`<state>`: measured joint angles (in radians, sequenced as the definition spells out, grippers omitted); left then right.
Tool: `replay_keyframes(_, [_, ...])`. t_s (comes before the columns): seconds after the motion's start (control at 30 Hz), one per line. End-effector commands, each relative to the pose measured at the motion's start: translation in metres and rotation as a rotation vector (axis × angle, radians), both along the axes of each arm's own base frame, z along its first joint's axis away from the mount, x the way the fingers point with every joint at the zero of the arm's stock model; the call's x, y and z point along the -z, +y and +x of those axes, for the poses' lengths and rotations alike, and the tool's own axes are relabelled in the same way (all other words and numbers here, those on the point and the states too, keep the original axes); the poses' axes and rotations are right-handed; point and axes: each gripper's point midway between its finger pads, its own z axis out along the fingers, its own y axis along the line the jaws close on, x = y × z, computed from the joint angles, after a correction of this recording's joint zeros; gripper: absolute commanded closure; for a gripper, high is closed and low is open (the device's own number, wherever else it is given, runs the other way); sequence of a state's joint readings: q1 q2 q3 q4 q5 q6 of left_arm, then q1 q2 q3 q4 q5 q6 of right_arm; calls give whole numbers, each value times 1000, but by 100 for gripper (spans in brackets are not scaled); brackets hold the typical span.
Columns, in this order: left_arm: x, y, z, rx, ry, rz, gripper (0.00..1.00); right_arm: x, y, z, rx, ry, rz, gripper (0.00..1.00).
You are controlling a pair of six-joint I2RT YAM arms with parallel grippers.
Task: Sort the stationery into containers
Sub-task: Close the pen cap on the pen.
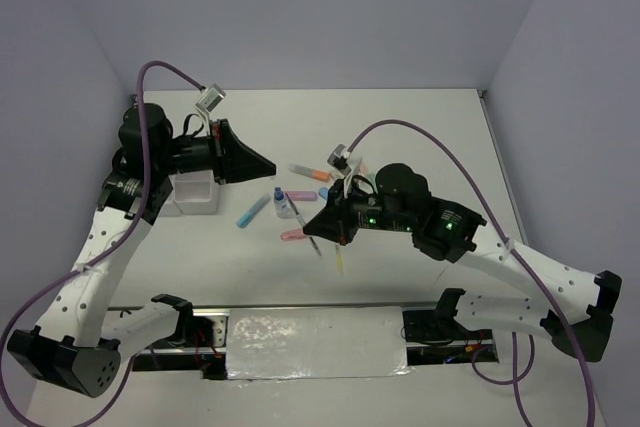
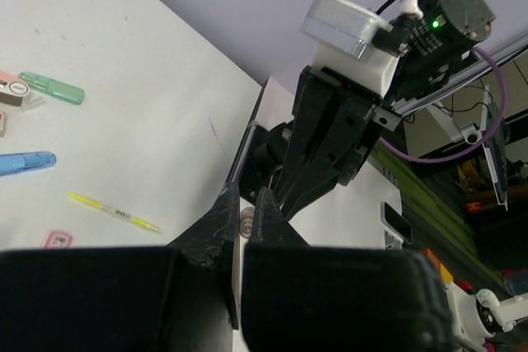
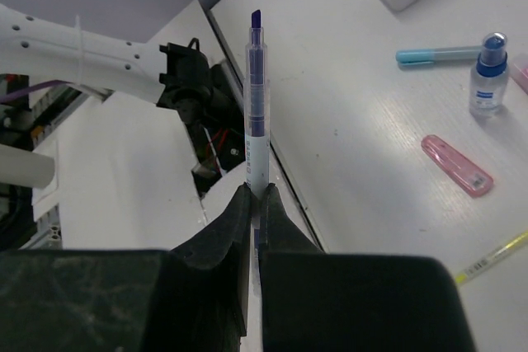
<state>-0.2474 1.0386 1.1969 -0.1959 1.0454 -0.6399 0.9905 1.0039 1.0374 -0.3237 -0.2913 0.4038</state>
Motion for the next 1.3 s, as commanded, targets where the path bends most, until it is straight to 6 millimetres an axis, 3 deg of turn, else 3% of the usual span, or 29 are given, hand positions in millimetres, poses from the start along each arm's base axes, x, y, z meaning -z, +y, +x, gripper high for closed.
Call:
replay_keyframes(0.0, [-9, 1, -12, 47, -84, 14, 100, -18, -7, 5, 10, -101, -27, 100])
replay_keyframes(0.3, [-1, 1, -15, 50, -68, 41, 100, -16, -5, 11, 5, -118, -82, 100])
replay_keyframes(0.77, [4, -3, -9, 45, -53, 49, 100, -25, 6, -3, -103, -125, -47, 100])
replay_keyframes(1.27, [11, -10, -10, 62, -38, 39, 100, -29, 11, 7, -73, -146, -50, 100])
